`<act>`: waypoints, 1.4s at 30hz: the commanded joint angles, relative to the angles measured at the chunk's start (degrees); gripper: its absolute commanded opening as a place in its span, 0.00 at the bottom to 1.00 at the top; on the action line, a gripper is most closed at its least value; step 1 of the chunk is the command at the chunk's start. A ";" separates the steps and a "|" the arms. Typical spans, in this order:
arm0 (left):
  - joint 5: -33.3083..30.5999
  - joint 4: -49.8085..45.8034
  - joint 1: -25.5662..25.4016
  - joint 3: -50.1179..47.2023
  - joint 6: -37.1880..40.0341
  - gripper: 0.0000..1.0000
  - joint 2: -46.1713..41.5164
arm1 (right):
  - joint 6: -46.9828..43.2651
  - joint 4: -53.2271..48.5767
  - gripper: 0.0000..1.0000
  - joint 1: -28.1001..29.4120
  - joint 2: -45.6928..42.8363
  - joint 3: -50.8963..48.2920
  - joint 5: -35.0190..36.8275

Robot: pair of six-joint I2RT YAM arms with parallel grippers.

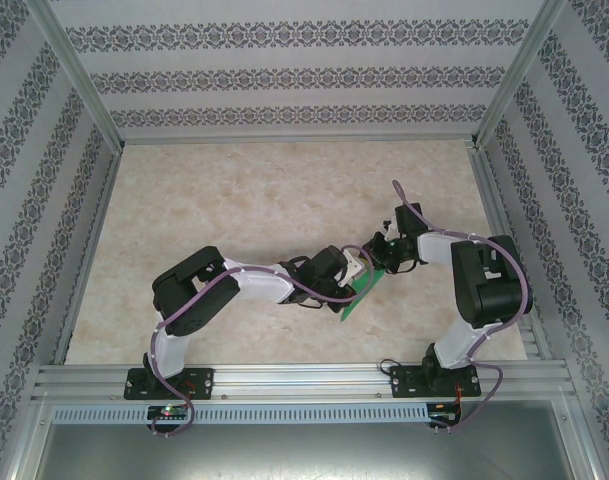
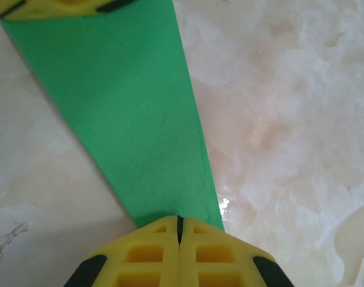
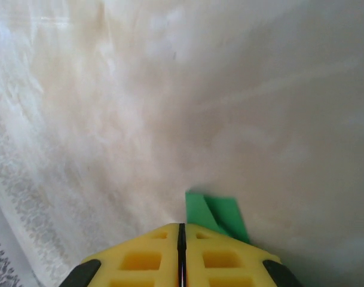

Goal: Fold a paper plane with a square sheet of paper (pick it up from the middle)
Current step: Fold the wing for the fifth time at the center of the table.

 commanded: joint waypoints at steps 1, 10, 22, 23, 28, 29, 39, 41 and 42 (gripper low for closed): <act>0.30 -17.88 -1.66 -4.58 1.45 0.00 3.58 | -1.44 1.67 0.10 -1.12 2.03 1.52 3.32; 0.75 -18.34 -2.14 -6.03 1.72 0.00 2.92 | -1.58 1.88 0.09 -3.37 3.53 4.99 3.87; 0.17 -16.59 -2.15 -5.51 1.37 0.00 3.33 | -3.48 -7.07 0.09 -3.74 -9.92 0.86 0.14; 0.12 -16.01 -2.15 -5.57 1.31 0.00 3.25 | -1.86 -5.73 0.09 -3.31 -10.91 -1.04 -2.45; 0.48 -16.01 -2.11 -4.52 1.54 0.00 2.86 | 6.72 3.04 0.09 2.07 -14.33 -9.94 -7.93; 0.67 -15.82 -2.10 -4.55 1.55 0.00 2.63 | 7.42 3.86 0.09 3.04 -14.54 -10.76 -8.18; 2.11 -15.52 -2.15 -3.88 0.47 0.00 0.85 | 6.46 6.72 0.09 5.53 -7.74 -12.15 -4.72; 2.50 -14.96 -2.23 -4.24 -0.12 0.00 0.13 | 6.25 7.10 0.08 4.98 -6.02 -12.52 -2.91; 2.43 -15.06 -2.37 -4.50 -0.37 0.00 -0.27 | 5.99 7.12 0.08 4.77 -5.51 -12.55 -2.06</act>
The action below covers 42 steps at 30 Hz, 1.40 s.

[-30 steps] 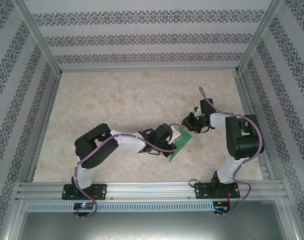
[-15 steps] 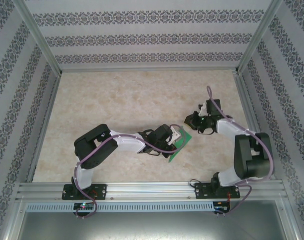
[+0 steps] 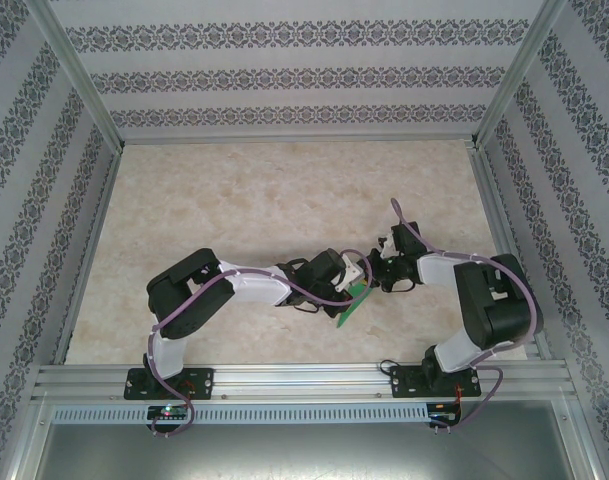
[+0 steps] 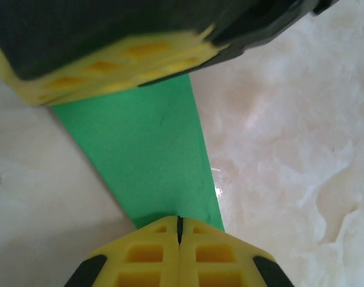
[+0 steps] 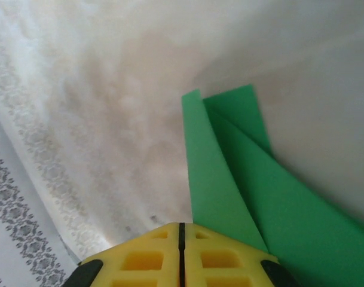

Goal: Fold a paper plane with a square sheet of paper (pick it up from the middle)
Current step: Fold the wing for the fifth time at the center of the table.

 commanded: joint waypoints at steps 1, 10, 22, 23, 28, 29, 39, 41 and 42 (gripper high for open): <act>0.53 -11.99 -1.84 -3.48 -1.21 0.00 1.39 | -1.45 0.29 0.07 0.20 2.13 -0.96 3.73; -1.80 -13.70 -5.05 -6.45 -3.03 0.00 -2.09 | -1.91 0.56 0.07 -0.28 5.23 -1.42 9.31; -8.26 -16.53 -11.34 -8.85 -7.18 0.00 -4.54 | -2.46 0.63 0.07 -0.59 6.31 -0.28 10.44; -8.70 -17.01 -11.87 -8.92 -7.55 0.00 -4.70 | -2.42 0.62 0.07 -0.52 6.21 -0.28 10.61; -10.77 -18.68 -14.56 -9.67 -9.54 0.00 -5.33 | -2.53 1.46 0.06 -0.60 6.63 -0.45 10.62; -10.82 -19.02 -15.02 -9.85 -9.97 0.00 -5.51 | -2.44 1.83 0.07 -0.59 6.79 -0.41 10.45; -11.29 -19.79 -15.54 -10.27 -11.24 0.00 -13.22 | -4.43 0.78 0.10 1.40 6.01 2.31 5.05; -12.09 -19.75 -15.34 -8.91 -10.75 0.00 -14.92 | -4.77 -0.15 0.13 1.95 4.70 3.10 3.16; -12.53 -19.76 -15.15 -7.99 -10.47 0.00 -15.35 | -4.68 -0.48 0.15 2.11 3.52 3.22 2.94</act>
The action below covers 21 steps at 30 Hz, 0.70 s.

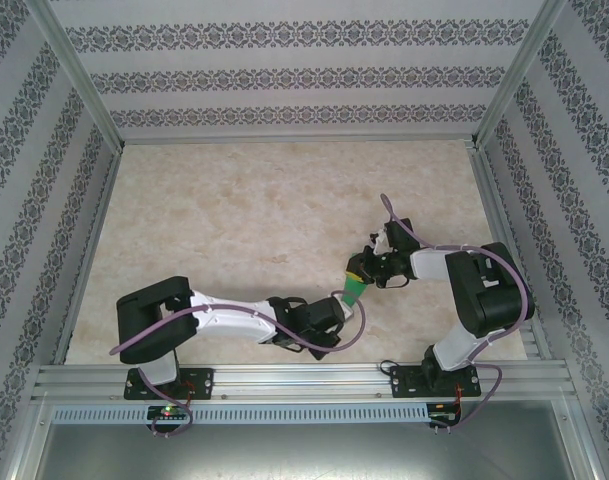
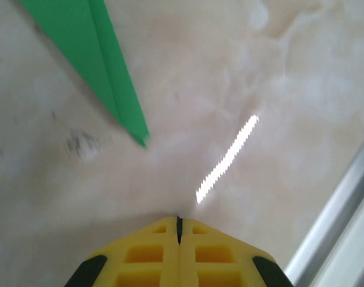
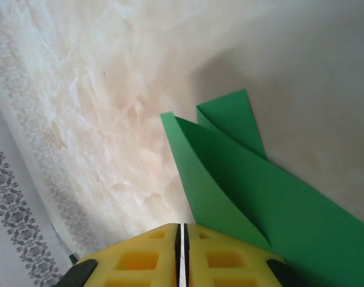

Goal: Fold a paper plane with a square sheet of paper (pick it up from the middle)
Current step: Fold the wing for the fifth time at the center of the table.

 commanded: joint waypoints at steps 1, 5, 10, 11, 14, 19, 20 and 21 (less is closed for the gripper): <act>0.92 -6.14 -0.27 2.38 -0.07 0.01 -2.47 | -1.95 -4.36 0.17 0.69 -1.68 0.75 3.74; -1.85 -6.38 0.66 5.37 0.71 0.09 -2.42 | -3.69 -10.15 0.27 0.24 -7.65 3.07 4.47; -4.80 -6.16 2.89 8.59 1.03 0.24 -0.41 | -9.63 -20.14 0.38 -2.89 -15.17 5.31 7.59; -5.22 -6.27 3.04 9.44 1.34 0.25 0.35 | -10.44 -21.42 0.40 -3.79 -16.46 5.24 7.94; -5.58 -6.60 3.50 12.34 1.79 0.27 3.33 | -11.98 -24.04 0.44 -6.73 -20.57 4.40 8.77; -6.23 -8.47 4.14 17.30 2.23 0.33 8.35 | -13.73 -26.89 0.48 -9.28 -24.80 3.61 8.83; -6.38 -8.65 4.39 17.84 2.10 0.33 9.10 | -13.75 -27.02 0.48 -9.70 -25.23 3.36 8.73; -6.27 -8.65 4.68 18.25 1.99 0.33 9.80 | -13.75 -26.92 0.49 -9.97 -25.79 2.93 8.53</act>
